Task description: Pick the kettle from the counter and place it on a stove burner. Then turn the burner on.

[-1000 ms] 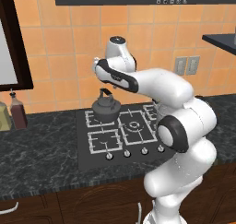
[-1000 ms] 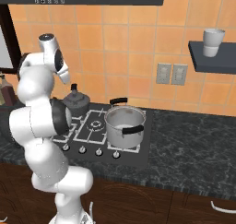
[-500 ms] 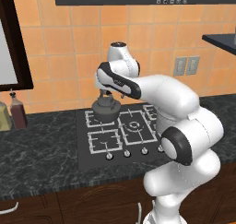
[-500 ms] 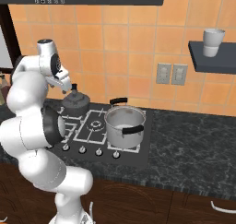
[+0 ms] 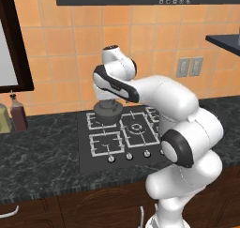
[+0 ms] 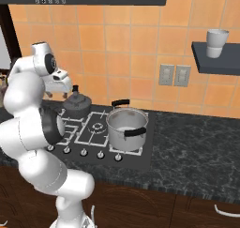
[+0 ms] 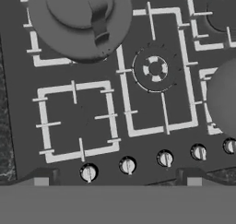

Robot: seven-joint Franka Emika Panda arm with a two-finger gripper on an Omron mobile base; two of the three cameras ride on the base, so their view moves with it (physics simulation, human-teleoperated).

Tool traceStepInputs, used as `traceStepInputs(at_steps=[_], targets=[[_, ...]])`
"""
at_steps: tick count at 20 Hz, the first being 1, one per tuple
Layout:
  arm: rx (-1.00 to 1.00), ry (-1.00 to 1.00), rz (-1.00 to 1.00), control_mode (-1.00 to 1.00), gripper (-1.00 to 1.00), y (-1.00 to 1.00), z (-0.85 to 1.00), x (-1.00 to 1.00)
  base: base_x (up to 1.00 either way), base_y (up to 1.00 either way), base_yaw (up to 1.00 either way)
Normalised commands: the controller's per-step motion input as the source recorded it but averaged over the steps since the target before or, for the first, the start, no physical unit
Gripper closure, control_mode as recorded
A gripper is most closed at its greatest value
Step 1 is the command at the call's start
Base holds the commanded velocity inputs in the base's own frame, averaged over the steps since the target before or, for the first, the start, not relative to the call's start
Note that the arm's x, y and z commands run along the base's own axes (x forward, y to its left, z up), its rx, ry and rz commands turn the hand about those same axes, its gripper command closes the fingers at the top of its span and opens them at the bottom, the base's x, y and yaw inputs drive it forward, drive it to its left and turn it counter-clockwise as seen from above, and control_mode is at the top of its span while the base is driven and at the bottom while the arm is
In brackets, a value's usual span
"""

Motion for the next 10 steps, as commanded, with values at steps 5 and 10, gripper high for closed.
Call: traceStepInputs(at_steps=[5,10], targets=[[0.23,-0.08,0.13,-1.0,-1.0,-0.45,-0.9,-0.11,0.0,0.0,0.0],[0.28,0.01,0.08,-1.0,-1.0,-0.46,-0.77,-0.08,0.0,0.0,0.0]])
